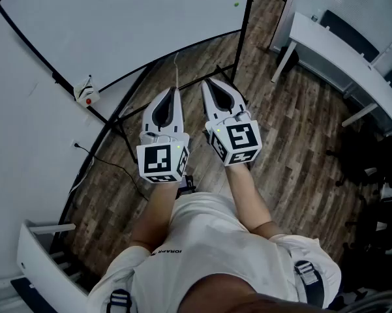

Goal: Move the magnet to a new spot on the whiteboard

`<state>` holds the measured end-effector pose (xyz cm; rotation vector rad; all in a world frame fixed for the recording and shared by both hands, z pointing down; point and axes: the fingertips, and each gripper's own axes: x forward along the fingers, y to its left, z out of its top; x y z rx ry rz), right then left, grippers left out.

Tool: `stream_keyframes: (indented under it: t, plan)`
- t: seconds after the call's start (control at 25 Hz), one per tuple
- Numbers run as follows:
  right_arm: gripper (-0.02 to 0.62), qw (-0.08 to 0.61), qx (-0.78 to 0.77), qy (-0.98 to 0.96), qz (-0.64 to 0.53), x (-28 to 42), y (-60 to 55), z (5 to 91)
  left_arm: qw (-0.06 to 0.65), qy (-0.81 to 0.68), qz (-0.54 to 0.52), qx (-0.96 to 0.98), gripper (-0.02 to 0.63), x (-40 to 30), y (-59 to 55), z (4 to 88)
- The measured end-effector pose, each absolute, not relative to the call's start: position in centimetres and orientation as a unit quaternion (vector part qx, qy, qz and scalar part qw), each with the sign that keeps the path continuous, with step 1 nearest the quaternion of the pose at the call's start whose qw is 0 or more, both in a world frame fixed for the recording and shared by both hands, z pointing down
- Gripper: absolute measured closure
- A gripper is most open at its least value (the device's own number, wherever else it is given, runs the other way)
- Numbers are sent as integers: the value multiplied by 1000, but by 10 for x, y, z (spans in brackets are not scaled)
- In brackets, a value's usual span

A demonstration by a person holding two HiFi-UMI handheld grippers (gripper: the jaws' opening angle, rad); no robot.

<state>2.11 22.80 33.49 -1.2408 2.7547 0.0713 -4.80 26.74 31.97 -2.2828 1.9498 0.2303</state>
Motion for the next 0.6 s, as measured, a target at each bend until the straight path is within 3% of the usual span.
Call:
stream_keyframes:
  t: [0.6]
  plan:
    - [583, 53, -399, 915, 35, 39, 244, 333, 65, 652, 80, -751, 603, -30, 277, 316]
